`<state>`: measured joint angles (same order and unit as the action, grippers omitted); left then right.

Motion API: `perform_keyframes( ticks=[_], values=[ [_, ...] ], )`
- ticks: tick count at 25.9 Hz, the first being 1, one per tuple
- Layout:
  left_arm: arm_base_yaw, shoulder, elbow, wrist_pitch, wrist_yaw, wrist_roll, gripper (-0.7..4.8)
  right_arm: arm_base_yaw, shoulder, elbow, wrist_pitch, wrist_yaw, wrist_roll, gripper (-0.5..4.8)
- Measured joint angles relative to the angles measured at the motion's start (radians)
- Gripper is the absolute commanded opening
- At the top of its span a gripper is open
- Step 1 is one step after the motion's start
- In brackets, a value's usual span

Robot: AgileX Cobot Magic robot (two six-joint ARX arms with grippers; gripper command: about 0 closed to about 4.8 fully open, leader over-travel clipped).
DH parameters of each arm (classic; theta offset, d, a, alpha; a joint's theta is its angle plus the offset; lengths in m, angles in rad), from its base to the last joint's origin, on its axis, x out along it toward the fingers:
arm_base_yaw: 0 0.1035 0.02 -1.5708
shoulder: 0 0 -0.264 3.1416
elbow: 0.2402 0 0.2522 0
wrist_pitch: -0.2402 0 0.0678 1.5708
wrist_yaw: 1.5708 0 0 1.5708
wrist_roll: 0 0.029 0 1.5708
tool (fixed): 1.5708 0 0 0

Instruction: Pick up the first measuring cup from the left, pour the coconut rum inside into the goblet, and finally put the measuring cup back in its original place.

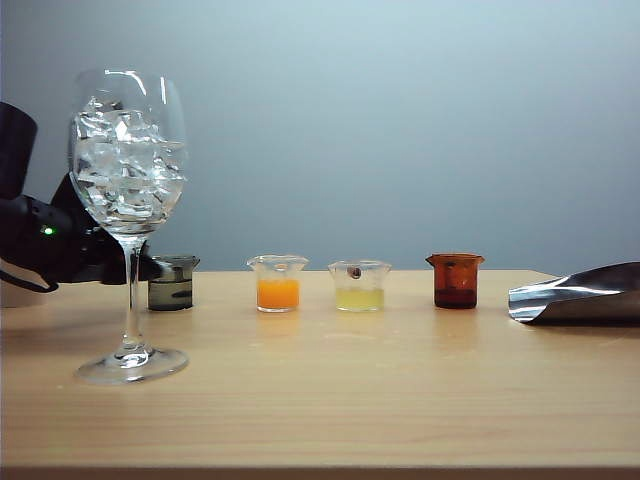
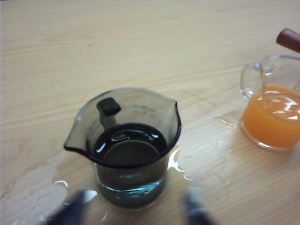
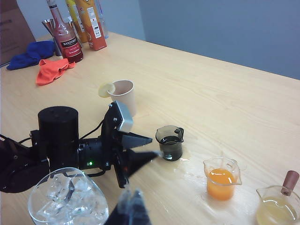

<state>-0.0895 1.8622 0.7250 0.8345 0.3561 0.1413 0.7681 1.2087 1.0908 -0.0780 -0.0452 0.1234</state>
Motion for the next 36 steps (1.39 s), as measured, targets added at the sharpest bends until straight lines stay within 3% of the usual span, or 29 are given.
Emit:
perform_keyframes(
  ticks=[4,9,19,36],
  values=[
    [-0.018,0.046,0.002,0.02,-0.164,-0.045,4.79,0.0,0.0,0.0,-0.001,0.0,0.0,-0.09],
    [-0.024,0.112,0.022,0.095,-0.174,-0.158,4.79,0.0,0.0,0.0,-0.016,0.0,0.0,-0.09],
    [-0.105,0.169,0.096,0.137,-0.229,-0.16,4.79,-0.001,0.002,0.0,-0.033,0.0,0.0,-0.09],
    [-0.113,0.228,0.173,0.124,-0.312,-0.207,4.79,-0.005,0.005,0.0,-0.037,0.0,-0.001,-0.09]
  ],
)
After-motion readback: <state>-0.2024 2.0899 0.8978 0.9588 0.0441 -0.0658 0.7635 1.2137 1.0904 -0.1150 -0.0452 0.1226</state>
